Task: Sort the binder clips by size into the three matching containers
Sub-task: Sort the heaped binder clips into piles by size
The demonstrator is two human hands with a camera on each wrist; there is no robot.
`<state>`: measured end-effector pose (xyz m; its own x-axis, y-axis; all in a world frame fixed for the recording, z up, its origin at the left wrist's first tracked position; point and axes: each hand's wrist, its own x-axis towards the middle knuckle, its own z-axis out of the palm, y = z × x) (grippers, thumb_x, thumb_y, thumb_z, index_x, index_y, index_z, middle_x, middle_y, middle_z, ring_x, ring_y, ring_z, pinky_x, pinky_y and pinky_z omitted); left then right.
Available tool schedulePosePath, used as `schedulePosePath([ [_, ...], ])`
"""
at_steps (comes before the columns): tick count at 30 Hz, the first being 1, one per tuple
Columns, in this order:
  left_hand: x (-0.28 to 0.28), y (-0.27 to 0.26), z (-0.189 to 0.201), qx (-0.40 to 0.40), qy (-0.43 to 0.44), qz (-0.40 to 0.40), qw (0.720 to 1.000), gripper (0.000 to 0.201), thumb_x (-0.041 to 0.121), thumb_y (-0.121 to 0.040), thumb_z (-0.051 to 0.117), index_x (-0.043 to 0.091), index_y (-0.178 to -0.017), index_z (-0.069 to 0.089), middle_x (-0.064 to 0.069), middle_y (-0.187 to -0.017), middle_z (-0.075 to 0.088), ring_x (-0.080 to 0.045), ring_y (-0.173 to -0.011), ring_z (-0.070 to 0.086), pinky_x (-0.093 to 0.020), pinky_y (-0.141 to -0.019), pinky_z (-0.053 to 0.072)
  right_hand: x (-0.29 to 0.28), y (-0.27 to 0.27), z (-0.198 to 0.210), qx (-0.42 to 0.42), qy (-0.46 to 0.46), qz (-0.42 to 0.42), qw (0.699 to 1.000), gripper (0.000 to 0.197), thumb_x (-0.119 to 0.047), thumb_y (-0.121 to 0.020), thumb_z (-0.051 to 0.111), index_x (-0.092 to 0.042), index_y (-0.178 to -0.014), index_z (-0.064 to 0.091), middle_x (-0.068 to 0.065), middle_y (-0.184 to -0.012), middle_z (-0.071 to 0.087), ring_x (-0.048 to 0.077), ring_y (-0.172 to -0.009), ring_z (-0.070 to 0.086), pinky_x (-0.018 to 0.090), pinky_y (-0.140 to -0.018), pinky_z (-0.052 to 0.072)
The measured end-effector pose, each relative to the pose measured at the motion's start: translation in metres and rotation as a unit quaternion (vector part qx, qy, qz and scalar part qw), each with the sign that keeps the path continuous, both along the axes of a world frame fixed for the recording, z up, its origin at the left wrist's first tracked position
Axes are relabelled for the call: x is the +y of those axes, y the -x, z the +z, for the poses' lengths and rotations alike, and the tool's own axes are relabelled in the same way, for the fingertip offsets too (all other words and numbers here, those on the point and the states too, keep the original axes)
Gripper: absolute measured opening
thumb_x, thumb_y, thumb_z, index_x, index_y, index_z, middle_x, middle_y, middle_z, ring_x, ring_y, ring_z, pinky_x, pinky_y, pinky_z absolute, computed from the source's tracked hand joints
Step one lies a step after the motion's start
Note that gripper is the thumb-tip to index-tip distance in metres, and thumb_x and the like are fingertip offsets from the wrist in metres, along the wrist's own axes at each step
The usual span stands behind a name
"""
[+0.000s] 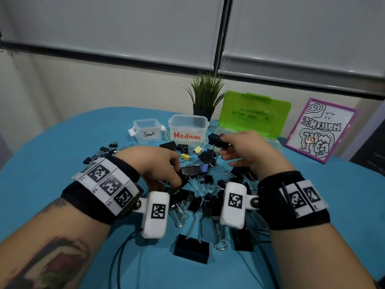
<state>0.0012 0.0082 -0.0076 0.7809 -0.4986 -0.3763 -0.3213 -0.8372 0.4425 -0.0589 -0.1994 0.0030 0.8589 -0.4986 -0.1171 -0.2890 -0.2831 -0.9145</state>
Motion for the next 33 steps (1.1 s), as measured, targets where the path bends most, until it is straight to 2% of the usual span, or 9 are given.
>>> schedulePosePath([
  [3, 0.0, -0.004, 0.0, 0.014, 0.02, 0.015, 1.0, 0.028, 0.023, -0.077, 0.073, 0.018, -0.103, 0.062, -0.005, -0.078, 0.068, -0.023, -0.06, 0.067, -0.036, -0.069, 0.063, 0.003, -0.002, 0.0, -0.041, -0.084, -0.037, 0.995, 0.024, -0.029, -0.1, 0.056, -0.009, -0.088, 0.061, 0.008, -0.068, 0.056, 0.018, -0.057, 0.05, 0.031, -0.056, 0.045],
  [6, 0.002, -0.01, 0.0, 0.054, 0.087, 0.049, 0.994, 0.026, 0.013, -0.087, 0.059, 0.005, -0.112, 0.062, -0.012, -0.081, 0.066, -0.025, -0.065, 0.061, -0.027, -0.054, 0.052, 0.005, -0.003, 0.001, -0.076, -0.142, -0.073, 0.984, 0.026, -0.027, -0.1, 0.054, -0.008, -0.082, 0.055, 0.005, -0.064, 0.047, 0.018, -0.056, 0.042, 0.032, -0.055, 0.038],
  [10, 0.005, -0.016, 0.0, 0.073, 0.2, 0.083, 0.973, 0.029, 0.0, -0.09, 0.051, -0.003, -0.118, 0.059, -0.013, -0.08, 0.067, -0.02, -0.062, 0.059, -0.023, -0.049, 0.045, 0.001, -0.006, -0.002, -0.078, -0.195, -0.092, 0.973, 0.033, -0.037, -0.1, 0.052, -0.005, -0.099, 0.056, 0.01, -0.073, 0.053, 0.022, -0.056, 0.051, 0.029, -0.051, 0.044],
  [15, 0.0, -0.013, 0.003, 0.137, 0.411, 0.121, 0.893, 0.023, -0.008, -0.096, 0.051, -0.002, -0.117, 0.058, -0.019, -0.108, 0.073, -0.013, -0.065, 0.07, -0.02, -0.047, 0.052, 0.01, -0.004, -0.004, -0.028, -0.26, -0.006, 0.965, 0.065, -0.075, -0.083, 0.055, -0.013, -0.103, 0.057, 0.004, -0.071, 0.056, 0.015, -0.052, 0.055, 0.022, -0.041, 0.044],
  [18, -0.008, -0.006, 0.0, 0.186, 0.461, 0.109, 0.861, 0.024, -0.004, -0.098, 0.052, -0.001, -0.121, 0.056, -0.018, -0.106, 0.074, -0.014, -0.069, 0.074, -0.02, -0.053, 0.057, 0.021, -0.007, -0.009, -0.04, -0.259, 0.051, 0.964, 0.065, -0.067, -0.074, 0.073, -0.013, -0.108, 0.057, 0.002, -0.075, 0.054, 0.012, -0.051, 0.051, 0.02, -0.037, 0.039],
  [23, -0.026, 0.011, -0.004, 0.156, 0.463, 0.079, 0.869, 0.009, 0.011, -0.1, 0.055, 0.011, -0.107, 0.061, -0.009, -0.081, 0.074, -0.008, -0.061, 0.069, -0.016, -0.052, 0.053, 0.029, -0.01, -0.01, -0.107, -0.276, 0.056, 0.953, 0.031, -0.038, -0.082, 0.079, -0.013, -0.084, 0.063, 0.001, -0.06, 0.056, 0.011, -0.047, 0.043, 0.018, -0.033, 0.029],
  [28, -0.035, 0.018, -0.006, 0.069, 0.495, 0.089, 0.862, 0.013, 0.015, -0.102, 0.051, 0.012, -0.105, 0.063, -0.003, -0.084, 0.069, 0.001, -0.056, 0.065, -0.008, -0.047, 0.042, 0.031, -0.014, -0.011, -0.159, -0.266, 0.034, 0.95, 0.019, -0.036, -0.085, 0.075, -0.019, -0.086, 0.067, -0.003, -0.068, 0.063, 0.007, -0.049, 0.056, 0.022, -0.046, 0.046],
  [31, -0.036, 0.018, -0.008, 0.037, 0.462, 0.118, 0.878, 0.021, 0.025, -0.103, 0.05, 0.018, -0.091, 0.066, -0.003, -0.086, 0.066, -0.011, -0.07, 0.055, -0.021, -0.057, 0.04, 0.036, -0.016, -0.013, -0.125, -0.271, 0.05, 0.953, 0.029, -0.046, -0.082, 0.075, -0.02, -0.094, 0.07, 0.001, -0.08, 0.069, 0.015, -0.063, 0.065, 0.027, -0.057, 0.048],
  [33, -0.037, 0.018, -0.011, 0.044, 0.435, 0.104, 0.893, 0.026, 0.022, -0.103, 0.046, 0.017, -0.085, 0.066, -0.007, -0.09, 0.07, -0.016, -0.076, 0.056, -0.029, -0.066, 0.043, 0.041, -0.015, -0.014, -0.091, -0.301, 0.087, 0.945, 0.038, -0.052, -0.084, 0.07, -0.015, -0.094, 0.072, 0.006, -0.081, 0.072, 0.019, -0.065, 0.069, 0.032, -0.062, 0.055],
])
